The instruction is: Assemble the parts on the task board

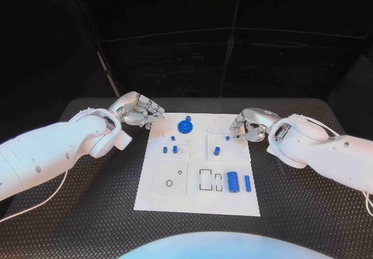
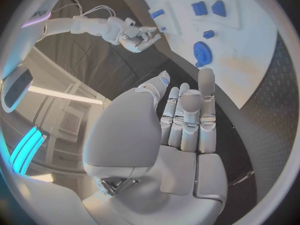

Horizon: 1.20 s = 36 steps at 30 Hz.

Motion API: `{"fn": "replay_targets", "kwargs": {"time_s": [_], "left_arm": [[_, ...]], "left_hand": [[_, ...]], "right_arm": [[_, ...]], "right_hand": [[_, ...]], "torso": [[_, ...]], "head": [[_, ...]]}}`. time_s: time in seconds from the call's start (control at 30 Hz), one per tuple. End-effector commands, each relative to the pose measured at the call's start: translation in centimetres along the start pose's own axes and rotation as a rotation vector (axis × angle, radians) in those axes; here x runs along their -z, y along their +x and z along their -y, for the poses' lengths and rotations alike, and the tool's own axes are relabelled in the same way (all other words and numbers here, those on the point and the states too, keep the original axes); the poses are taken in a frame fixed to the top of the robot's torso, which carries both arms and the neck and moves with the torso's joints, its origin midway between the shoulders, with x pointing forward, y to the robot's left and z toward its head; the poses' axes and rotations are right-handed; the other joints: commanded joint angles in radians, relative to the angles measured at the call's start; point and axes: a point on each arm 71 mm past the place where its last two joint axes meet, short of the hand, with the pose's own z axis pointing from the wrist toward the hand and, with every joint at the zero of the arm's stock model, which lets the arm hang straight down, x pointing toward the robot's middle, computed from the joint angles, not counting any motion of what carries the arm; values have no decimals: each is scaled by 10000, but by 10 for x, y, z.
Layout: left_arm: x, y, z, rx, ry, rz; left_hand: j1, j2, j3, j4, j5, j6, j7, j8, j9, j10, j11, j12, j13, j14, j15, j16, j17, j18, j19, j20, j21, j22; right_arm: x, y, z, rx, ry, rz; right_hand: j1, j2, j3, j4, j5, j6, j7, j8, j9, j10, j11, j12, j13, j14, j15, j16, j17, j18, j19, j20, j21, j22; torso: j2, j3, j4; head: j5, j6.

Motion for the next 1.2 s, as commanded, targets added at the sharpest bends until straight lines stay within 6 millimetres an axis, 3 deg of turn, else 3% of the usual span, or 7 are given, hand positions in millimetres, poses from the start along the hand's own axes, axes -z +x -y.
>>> {"fn": "replay_targets", "kwargs": {"time_s": [0.03,0.17,0.5,0.87,1.2], "left_arm": [[3,-4,1,2561,256,1201],[6,-1,0,2932,228,1332],[8,0,0,3114,275,1464],[8,0,-1,3144,201,1440],[9,0,-1,3163,155,1378]], "left_hand": [[-36,84,-94,-12,12,71,30,-39,-18,-102,26,10,-20,-301,7,-504,-677,118,-146,0,-199,-128],[-15,114,-103,-12,13,84,39,-42,-17,-95,29,31,-18,-344,8,-597,-791,119,-159,5,-266,-174],[-3,132,-111,-11,13,102,38,-38,-15,-71,26,58,-13,-346,6,-626,-825,121,-157,6,-309,-205],[-5,139,-115,-6,13,108,38,-36,-14,-64,25,67,-11,-338,5,-621,-816,122,-154,6,-322,-215],[22,172,-110,-10,12,126,25,-32,-13,-47,13,92,-9,-325,-4,-643,-854,126,-136,2,-363,-248]], "right_arm": [[0,4,-5,1043,69,-69],[-1,8,-11,1210,-57,-122],[-7,15,-20,1279,-245,-186],[-11,21,-23,1455,-182,-644],[-14,26,-22,2011,146,-1131]], "right_hand": [[3,-95,44,37,-66,-80,9,-62,-7,-103,2,-81,-70,429,76,85,45,-145,28,61,62,54],[16,-86,77,21,-64,-83,17,-86,-2,-120,15,-115,-126,448,90,169,142,-165,94,78,147,195],[114,24,296,-41,-42,-6,14,-129,15,-47,16,-176,-310,462,96,280,227,-194,243,100,359,485],[498,311,1416,-360,-731,506,-100,-102,47,536,-113,-214,-716,507,-15,597,513,-259,426,10,809,1055],[289,165,2322,-713,-918,763,-134,-177,29,848,-157,-305,-967,492,-50,683,536,-278,362,-37,1047,1283]], "torso": [[4,-18,1],[8,-12,-3],[19,-16,10],[14,-13,3],[12,-13,6]], "head": [[-63,-32],[-8,-17],[-87,-73],[-93,-132],[-100,-176]]}}
